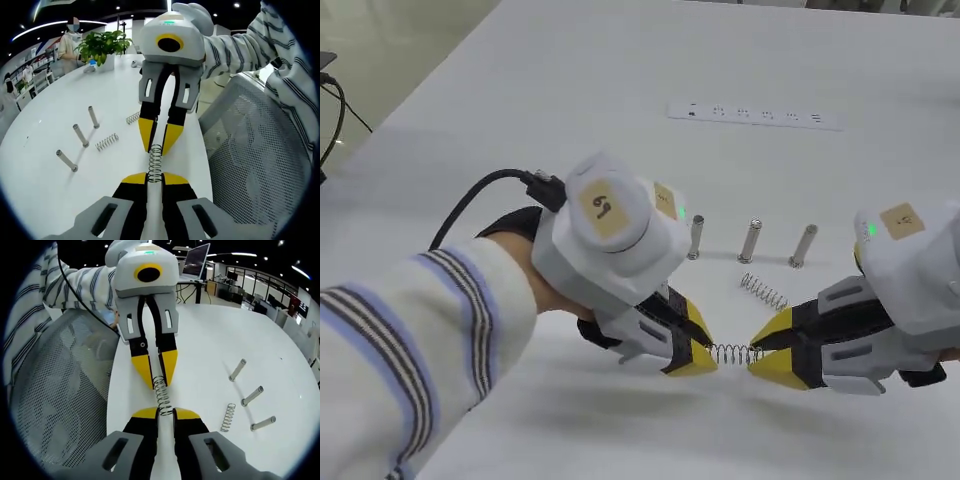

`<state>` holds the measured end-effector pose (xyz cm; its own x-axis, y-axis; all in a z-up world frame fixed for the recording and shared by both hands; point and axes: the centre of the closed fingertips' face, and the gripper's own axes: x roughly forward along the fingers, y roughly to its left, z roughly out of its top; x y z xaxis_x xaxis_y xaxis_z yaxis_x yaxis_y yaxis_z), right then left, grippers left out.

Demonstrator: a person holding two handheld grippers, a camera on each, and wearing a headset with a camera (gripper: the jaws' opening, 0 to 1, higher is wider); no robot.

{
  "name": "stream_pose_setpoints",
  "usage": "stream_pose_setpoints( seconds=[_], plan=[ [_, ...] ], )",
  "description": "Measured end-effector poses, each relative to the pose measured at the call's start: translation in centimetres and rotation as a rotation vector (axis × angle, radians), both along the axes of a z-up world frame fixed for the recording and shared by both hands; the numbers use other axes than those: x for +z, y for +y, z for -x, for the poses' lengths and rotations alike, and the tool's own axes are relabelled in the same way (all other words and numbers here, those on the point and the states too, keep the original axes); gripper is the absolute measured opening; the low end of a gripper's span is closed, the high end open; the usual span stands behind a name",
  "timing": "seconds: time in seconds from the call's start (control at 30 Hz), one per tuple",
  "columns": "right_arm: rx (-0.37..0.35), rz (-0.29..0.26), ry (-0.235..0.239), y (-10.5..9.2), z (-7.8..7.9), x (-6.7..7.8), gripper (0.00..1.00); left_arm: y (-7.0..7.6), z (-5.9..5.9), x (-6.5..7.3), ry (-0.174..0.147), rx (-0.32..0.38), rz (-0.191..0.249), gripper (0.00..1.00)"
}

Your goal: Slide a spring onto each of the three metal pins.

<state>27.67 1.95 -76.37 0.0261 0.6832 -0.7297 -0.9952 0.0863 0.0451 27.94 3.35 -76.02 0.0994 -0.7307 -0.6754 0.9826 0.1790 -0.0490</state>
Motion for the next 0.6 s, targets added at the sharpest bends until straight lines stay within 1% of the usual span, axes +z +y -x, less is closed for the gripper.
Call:
stream_pose_setpoints(
  seconds=[0.2,0.27,0.37,0.5,0.57,0.6],
  plan=[
    [-0.001,0.025,0.01,-0.3,0.2,0.0,0.08,-0.4,0.3,-0.1,-0.004,0.003,0.019,0.02],
    [0.009,0.052,-0.01,-0.4,0.2,0.0,0.08,-0.5,0.3,-0.1,-0.014,0.012,0.029,0.02],
    [0.042,0.09,-0.034,-0.7,0.4,0.1,0.08,-0.8,0.5,-0.3,-0.018,0.018,0.044,0.02],
    [0.068,0.124,-0.051,-0.8,0.4,0.1,0.08,-1.1,0.5,-0.2,-0.032,0.02,0.05,0.02],
    [0.071,0.138,-0.058,-0.9,0.3,0.2,0.08,-1.1,0.5,-0.1,-0.042,0.028,0.051,0.02],
    [0.062,0.147,-0.053,-0.9,0.2,0.3,0.08,-1.1,0.4,-0.1,-0.052,0.031,0.053,0.02]
  ],
)
